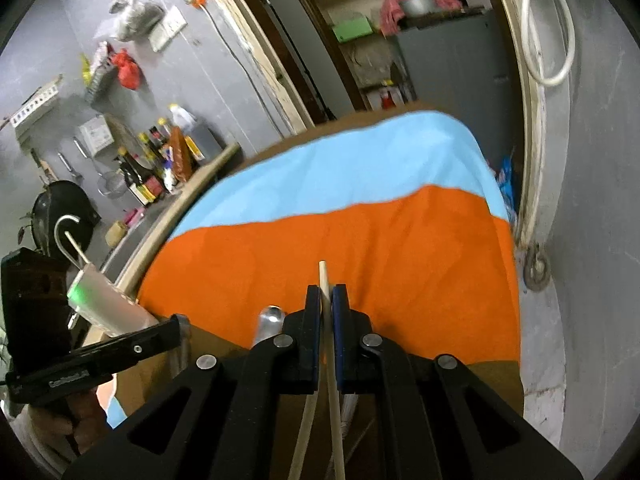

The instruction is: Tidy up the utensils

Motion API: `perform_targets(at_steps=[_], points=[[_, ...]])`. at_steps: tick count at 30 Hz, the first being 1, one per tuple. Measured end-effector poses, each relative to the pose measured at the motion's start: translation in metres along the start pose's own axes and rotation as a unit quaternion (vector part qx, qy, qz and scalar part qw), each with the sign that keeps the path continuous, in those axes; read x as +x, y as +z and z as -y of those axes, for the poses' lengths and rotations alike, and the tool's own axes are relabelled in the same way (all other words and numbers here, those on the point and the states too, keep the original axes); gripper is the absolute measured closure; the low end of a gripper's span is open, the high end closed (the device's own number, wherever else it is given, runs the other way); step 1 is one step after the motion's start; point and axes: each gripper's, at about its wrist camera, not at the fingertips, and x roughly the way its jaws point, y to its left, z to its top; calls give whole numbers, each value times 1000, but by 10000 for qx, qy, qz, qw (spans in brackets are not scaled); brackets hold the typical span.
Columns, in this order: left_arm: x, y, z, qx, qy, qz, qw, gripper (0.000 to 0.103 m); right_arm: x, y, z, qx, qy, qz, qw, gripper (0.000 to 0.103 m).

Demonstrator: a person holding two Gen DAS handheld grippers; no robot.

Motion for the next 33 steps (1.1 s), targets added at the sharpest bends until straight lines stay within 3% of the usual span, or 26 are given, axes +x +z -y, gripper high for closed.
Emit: perform_targets(at_steps=[10, 22, 29, 33], points=[[-35, -2, 2, -6, -30, 266, 9996, 98, -45, 6, -31, -365, -282, 396, 9982, 99], [-58, -3, -2, -42, -52, 316, 9995, 98, -40, -6, -41, -249, -252, 200, 9992, 99], [-44, -4, -9, -121, 4, 257, 9996, 98, -5, -23, -25, 125, -196, -170, 9996, 99], [-31, -3, -15, -270, 62, 176, 9995, 98, 23, -35, -12, 414, -175, -700, 9965, 99]])
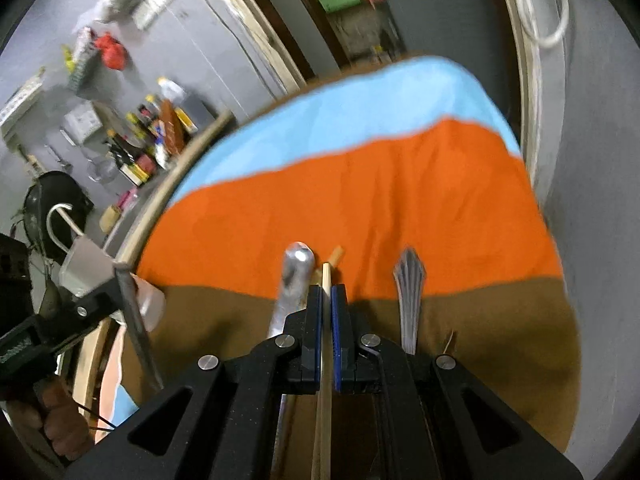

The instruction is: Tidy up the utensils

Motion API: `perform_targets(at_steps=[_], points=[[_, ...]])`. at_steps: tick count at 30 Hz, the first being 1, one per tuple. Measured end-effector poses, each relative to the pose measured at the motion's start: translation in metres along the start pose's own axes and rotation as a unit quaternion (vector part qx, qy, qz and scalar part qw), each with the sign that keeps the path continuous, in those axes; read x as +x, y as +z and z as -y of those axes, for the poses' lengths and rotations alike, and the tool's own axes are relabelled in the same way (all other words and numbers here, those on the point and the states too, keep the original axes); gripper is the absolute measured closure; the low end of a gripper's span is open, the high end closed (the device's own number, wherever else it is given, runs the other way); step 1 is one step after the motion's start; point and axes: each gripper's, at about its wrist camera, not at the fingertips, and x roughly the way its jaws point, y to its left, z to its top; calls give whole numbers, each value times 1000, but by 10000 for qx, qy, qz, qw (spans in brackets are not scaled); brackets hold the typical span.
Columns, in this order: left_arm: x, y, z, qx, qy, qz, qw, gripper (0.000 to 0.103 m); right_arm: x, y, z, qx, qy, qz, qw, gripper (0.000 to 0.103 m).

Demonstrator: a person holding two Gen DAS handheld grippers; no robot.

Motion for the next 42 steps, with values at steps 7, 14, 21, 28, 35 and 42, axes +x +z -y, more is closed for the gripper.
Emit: perform_targets(at_steps=[7, 14, 21, 28, 35, 42], points=[[10, -1, -3, -97, 107, -61, 9999, 98, 10, -12, 3, 10, 96, -308, 9995, 99], [10, 0, -2, -87, 168, -71, 9998, 98, 11, -14, 11, 231, 331, -451, 9982, 98], [10, 0, -2, -85, 182, -76, 9998, 98, 11, -17, 12, 222, 472, -563, 9970, 96], [10, 0, -2, -91, 178, -72, 9998, 98, 5, -18, 11, 91, 491, -512, 9974, 99], [7, 1, -1, -79, 154, -51, 9998, 98, -10, -19, 7, 73, 480, -329, 9983, 99], [-15, 0, 7, 144, 118, 217, 9996, 98, -41, -16, -6, -139, 401, 215, 9989, 99]])
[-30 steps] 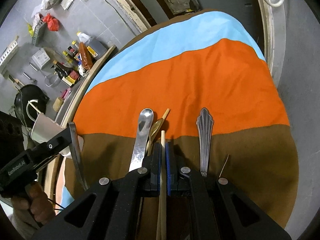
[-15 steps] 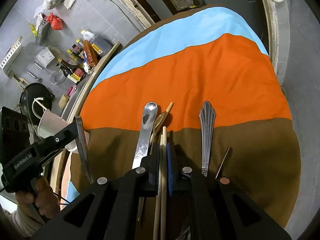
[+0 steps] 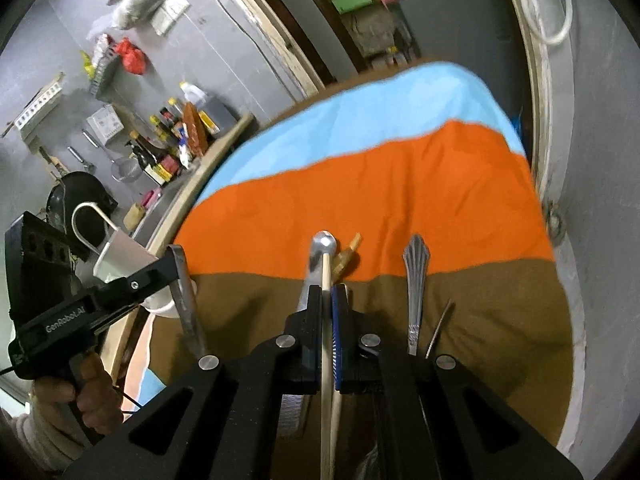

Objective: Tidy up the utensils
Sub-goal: 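Carry the chopstick with the right gripper while the left carries the spoon to the white basket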

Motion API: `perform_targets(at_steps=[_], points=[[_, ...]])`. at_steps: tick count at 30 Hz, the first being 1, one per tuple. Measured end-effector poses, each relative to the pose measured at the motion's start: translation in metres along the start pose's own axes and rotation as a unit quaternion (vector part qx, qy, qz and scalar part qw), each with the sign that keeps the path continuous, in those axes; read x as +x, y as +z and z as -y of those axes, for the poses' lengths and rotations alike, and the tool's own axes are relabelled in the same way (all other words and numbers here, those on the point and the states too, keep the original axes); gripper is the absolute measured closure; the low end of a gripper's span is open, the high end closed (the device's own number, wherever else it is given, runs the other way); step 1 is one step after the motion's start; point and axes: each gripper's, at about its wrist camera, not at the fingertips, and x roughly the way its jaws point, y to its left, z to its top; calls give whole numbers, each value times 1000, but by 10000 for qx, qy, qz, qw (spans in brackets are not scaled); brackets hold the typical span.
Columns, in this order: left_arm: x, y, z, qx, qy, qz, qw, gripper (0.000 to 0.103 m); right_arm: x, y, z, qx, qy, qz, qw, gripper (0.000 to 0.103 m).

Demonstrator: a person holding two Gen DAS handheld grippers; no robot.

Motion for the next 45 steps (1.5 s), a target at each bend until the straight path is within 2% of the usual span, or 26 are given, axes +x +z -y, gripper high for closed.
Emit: perform_targets(at_steps=[6, 13, 21, 28, 37, 41, 45], points=[[-30, 2, 10, 275, -52, 343, 9990, 98, -30, 5, -30, -366, -141, 651, 9971, 99], [-73, 18, 13, 487, -111, 695, 9963, 98, -73, 11, -69, -611, -200, 1451, 9873, 99], [-130, 47, -9, 581, 104, 1249, 9904, 98, -100, 38, -138, -876, 288, 2546, 9626, 99], [-180, 80, -48, 292, 304, 1767, 9834, 98, -83, 63, -216, -1213, 813, 3124, 9387, 99], [-227, 104, -99, 92, 910, 2361, 9674, 98, -33, 75, -287, -1320, 1538, 3264, 9232, 99], [-232, 112, -126, -87, 1122, 2584, 9595, 98, -14, 77, -304, -1365, 1547, 3401, 9175, 99], [-222, 112, -150, -187, 1244, 2591, 9576, 98, 9, 76, -307, -1431, 1269, 3457, 9186, 99]])
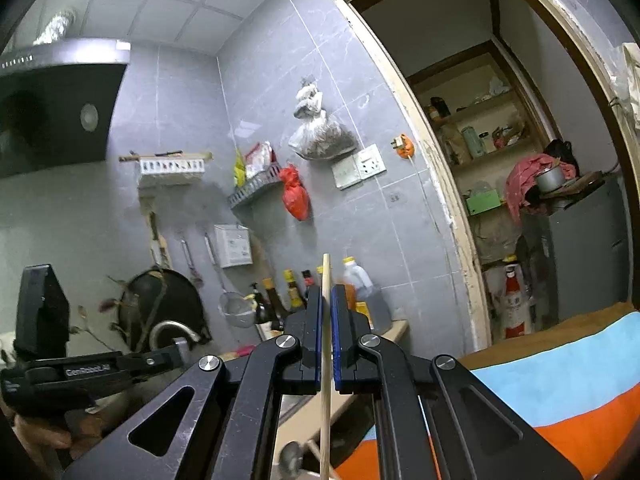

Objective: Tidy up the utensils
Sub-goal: 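Carry the chopstick with the right gripper while the left carries the spoon to the white basket, then open both grippers over the white basket to drop the utensils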

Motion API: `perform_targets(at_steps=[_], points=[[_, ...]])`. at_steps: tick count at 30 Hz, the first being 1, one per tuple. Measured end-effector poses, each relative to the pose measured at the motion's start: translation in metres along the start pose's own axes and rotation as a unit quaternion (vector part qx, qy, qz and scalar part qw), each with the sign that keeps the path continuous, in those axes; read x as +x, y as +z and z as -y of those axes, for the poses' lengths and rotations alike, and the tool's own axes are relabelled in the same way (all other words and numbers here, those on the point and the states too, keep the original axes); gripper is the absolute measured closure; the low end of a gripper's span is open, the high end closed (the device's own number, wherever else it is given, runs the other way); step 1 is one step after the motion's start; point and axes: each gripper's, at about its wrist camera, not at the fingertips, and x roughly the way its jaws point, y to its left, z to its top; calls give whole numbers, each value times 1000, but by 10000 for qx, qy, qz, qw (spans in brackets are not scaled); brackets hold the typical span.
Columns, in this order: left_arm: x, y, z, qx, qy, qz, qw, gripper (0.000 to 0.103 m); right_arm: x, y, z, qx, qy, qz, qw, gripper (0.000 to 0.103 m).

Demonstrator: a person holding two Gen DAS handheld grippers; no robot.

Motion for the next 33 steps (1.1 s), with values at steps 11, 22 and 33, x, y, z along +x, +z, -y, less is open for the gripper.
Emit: perform_targets(at_steps=[11, 22, 33], points=[[32, -42, -21, 27, 307, -245, 9992, 98, 15, -39, 15, -234, -450, -15, 9987, 99], [30, -59, -27, -97, 389, -768, 9962, 98, 13, -61, 17, -361, -313, -502, 9976, 99], [19, -76, -29, -167, 184, -1178, 9927, 58, 3, -69, 36, -97, -296, -992, 9946, 98]])
